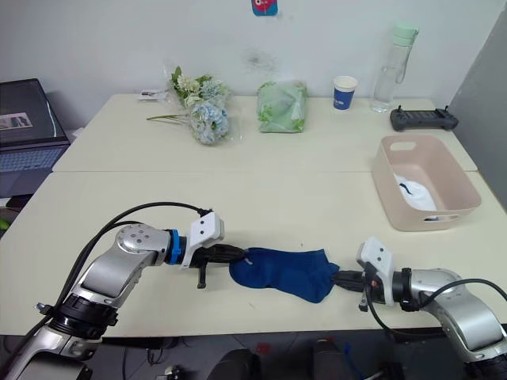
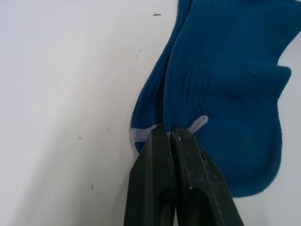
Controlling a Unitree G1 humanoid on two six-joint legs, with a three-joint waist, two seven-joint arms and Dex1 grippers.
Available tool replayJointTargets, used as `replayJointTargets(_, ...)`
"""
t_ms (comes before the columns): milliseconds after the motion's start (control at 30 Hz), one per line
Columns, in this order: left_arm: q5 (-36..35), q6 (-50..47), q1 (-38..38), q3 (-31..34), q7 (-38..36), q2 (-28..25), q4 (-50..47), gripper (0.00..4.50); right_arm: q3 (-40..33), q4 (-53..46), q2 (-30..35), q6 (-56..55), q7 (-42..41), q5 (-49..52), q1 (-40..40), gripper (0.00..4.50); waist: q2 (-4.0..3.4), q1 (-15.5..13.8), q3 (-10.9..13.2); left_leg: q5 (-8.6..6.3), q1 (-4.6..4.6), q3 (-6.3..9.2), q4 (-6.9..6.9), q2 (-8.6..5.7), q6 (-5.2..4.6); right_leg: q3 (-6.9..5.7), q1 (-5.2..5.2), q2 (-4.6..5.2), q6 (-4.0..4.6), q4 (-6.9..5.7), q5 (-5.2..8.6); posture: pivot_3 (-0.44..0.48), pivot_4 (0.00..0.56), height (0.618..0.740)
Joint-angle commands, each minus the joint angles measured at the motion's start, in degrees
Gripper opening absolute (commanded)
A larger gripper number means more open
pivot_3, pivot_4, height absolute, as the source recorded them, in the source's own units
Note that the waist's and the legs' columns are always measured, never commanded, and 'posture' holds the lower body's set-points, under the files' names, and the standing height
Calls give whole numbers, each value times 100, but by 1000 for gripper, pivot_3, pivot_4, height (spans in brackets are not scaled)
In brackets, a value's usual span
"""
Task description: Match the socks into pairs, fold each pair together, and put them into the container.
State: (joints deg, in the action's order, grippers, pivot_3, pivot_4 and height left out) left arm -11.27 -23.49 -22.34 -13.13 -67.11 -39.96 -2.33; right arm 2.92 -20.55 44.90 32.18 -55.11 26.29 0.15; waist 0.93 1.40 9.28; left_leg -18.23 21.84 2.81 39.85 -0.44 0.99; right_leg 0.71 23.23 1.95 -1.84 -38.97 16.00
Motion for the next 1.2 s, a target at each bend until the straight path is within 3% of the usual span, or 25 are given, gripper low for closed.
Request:
replayJointTargets(33, -191, -143, -87, 170, -139, -153, -248, 34, -271, -265, 17, 70, -5, 227, -149, 0, 0, 3, 0, 0, 0, 0, 0, 0, 0, 0, 0, 0, 0, 0, 0, 0, 150, 740)
replayJointTargets(833, -12, -140, -276, -15, 34, -54, 60, 34, -74, 128, 113, 70, -127, -87, -522, 0, 0, 4, 0, 0, 0, 0, 0, 0, 0, 0, 0, 0, 0, 0, 0, 0, 150, 740)
replayJointTargets(867, -7, -135, -291, -2, 63, -42, 76, 215, -82, 131, 90, 83, -103, -70, -539, 0, 0, 4, 0, 0, 0, 0, 0, 0, 0, 0, 0, 0, 0, 0, 0, 0, 150, 740)
replayJointTargets(967, -39, -156, -326, 46, 92, -19, 84, 895, -102, 127, 65, 74, -76, -52, -554, 694, 0, 3, 0, 0, 0, 0, 0, -1, 0, -1, 0, 0, 0, 0, 0, 0, 150, 740)
replayJointTargets(1200, -210, -299, -438, 306, 189, -40, -95, 3209, -599, 30, -84, 128, 57, 323, -667, 3206, 0, 1, 0, 0, 1, 0, 0, -1, 0, 0, 0, 0, 0, 0, 0, 0, 150, 740)
